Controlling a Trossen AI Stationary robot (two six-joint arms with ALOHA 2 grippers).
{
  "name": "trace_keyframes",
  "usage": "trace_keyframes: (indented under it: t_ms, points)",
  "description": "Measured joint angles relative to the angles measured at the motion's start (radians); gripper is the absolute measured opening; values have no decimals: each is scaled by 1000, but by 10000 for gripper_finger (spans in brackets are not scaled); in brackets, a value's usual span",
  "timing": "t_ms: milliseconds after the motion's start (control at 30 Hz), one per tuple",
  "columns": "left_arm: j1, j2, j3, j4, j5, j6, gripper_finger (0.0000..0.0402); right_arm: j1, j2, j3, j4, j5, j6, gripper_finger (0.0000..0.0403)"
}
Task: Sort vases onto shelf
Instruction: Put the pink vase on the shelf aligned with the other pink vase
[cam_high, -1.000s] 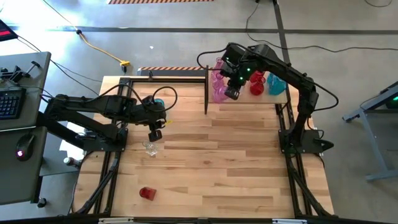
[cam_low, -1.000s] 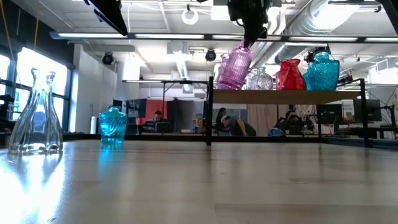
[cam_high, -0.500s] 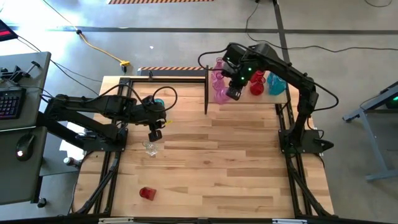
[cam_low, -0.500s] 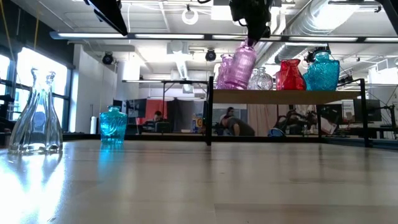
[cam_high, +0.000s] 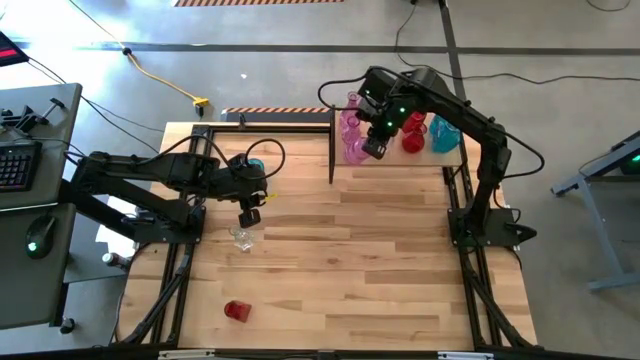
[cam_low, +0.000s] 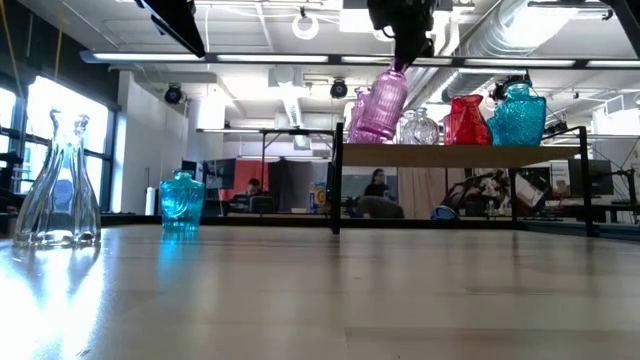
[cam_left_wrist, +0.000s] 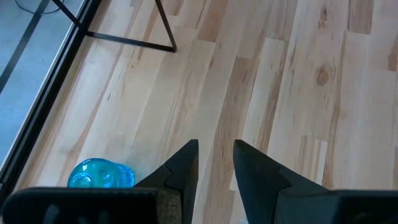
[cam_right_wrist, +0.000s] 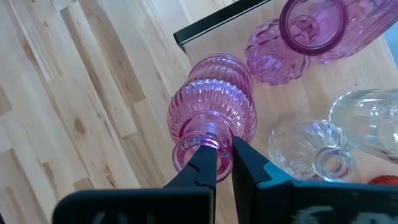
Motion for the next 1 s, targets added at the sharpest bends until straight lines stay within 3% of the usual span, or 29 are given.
trace_keyframes:
  t_ms: [533, 767, 1000]
  points:
    - [0, 0, 0, 0, 0, 0, 90, 0, 22, 0, 11, -2, 10, 1]
    - [0, 0, 0, 0, 0, 0, 90, 0, 23, 0, 22, 19, 26, 30]
    - [0, 0, 0, 0, 0, 0, 90, 0, 23, 0, 32, 18, 29, 33]
